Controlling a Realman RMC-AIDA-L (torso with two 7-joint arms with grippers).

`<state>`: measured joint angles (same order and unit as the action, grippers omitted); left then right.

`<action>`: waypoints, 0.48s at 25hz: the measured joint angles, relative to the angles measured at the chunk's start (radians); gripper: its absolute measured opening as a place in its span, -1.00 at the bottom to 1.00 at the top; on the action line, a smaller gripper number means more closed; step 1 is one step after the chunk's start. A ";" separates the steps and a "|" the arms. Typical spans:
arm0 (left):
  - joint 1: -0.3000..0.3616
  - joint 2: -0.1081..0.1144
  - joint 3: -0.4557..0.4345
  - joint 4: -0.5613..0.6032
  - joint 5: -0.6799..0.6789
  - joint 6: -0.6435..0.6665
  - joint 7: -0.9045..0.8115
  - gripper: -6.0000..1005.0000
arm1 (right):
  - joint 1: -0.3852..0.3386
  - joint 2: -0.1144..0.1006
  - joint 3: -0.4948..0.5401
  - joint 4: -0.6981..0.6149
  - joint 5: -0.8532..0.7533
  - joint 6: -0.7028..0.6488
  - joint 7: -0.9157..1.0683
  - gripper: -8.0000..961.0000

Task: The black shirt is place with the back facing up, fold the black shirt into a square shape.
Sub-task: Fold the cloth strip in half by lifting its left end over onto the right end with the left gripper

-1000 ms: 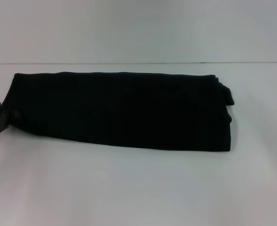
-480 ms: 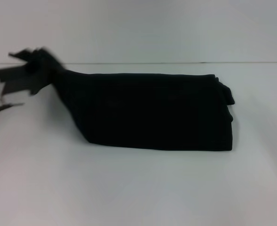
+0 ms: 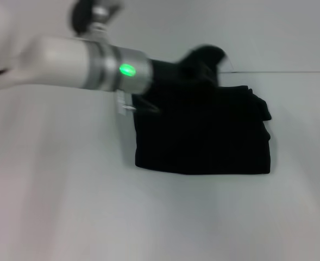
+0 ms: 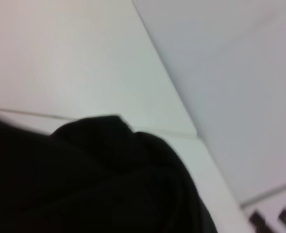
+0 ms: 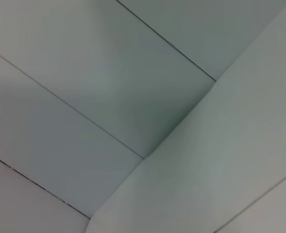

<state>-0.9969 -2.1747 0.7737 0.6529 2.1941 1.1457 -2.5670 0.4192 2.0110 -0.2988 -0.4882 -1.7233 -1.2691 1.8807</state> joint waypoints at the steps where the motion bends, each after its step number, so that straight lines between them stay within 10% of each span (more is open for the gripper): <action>1: -0.019 -0.001 0.082 -0.039 -0.038 -0.051 0.019 -0.96 | 0.001 0.000 0.000 0.004 0.000 0.002 -0.003 0.52; 8: -0.115 -0.001 0.654 -0.151 -0.130 -0.294 0.095 -0.86 | 0.005 -0.003 -0.009 0.025 -0.002 0.012 -0.031 0.52; 12: -0.040 0.002 0.716 -0.003 -0.160 -0.189 0.160 -0.68 | 0.006 -0.010 -0.015 0.025 -0.005 0.016 -0.031 0.52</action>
<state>-1.0368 -2.1727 1.4897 0.6501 2.0338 0.9570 -2.4075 0.4251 2.0015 -0.3141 -0.4632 -1.7282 -1.2528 1.8496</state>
